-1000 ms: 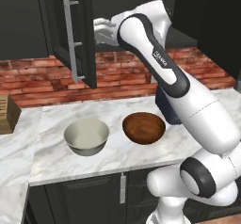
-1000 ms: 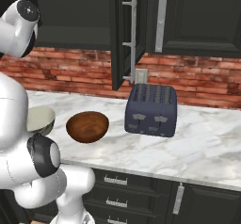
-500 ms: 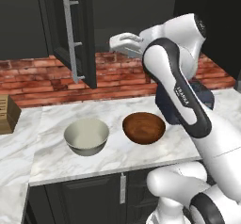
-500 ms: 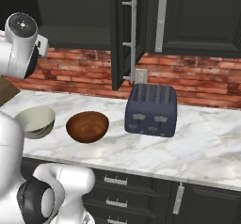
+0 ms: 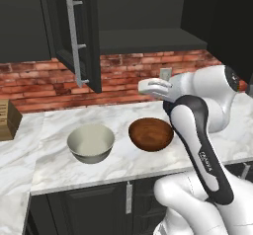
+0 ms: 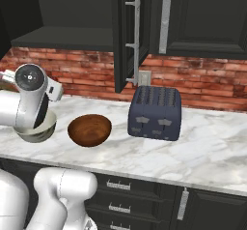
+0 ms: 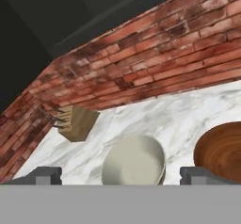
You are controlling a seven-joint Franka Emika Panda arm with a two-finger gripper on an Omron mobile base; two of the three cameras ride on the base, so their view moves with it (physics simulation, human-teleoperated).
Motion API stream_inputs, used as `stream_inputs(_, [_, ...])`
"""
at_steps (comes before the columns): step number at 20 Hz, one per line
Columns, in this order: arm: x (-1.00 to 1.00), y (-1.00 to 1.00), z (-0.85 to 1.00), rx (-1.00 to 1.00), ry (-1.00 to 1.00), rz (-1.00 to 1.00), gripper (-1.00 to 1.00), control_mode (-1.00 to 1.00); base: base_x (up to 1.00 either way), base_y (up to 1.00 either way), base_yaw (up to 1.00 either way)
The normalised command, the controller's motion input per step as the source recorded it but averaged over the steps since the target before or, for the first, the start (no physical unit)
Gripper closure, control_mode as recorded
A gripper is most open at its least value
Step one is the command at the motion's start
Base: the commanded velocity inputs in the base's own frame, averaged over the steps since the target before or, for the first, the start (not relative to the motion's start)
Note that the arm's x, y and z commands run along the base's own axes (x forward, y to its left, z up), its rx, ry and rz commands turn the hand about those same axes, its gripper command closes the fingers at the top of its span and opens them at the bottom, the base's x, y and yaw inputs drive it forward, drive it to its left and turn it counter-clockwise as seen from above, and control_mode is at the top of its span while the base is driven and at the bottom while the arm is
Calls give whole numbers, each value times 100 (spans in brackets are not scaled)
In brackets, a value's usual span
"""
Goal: Open the cabinet. Pick the bowls from the counter and place them in the cabinet. Then close the cabinet.
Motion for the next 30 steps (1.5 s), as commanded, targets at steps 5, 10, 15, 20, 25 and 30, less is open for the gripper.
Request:
stream_inputs(5, [0, 1, -37, -1, 21, 0, -100, -100, 0, 0, 0])
stream_inputs(10, [1, 17, -30, -7, 25, 0, -100, -100, 0, 0, 0])
stream_inputs(15, [11, 19, -20, -13, 34, 0, -100, -100, 0, 0, 0])
stream_inputs(20, [10, 3, -35, -14, 26, 2, -100, -100, 0, 0, 0])
stream_inputs(25, [6, 3, -51, -13, 19, 4, -100, -100, 0, 0, 0])
stream_inputs(30, [2, 9, -49, -9, 5, 4, -100, -100, 0, 0, 0])
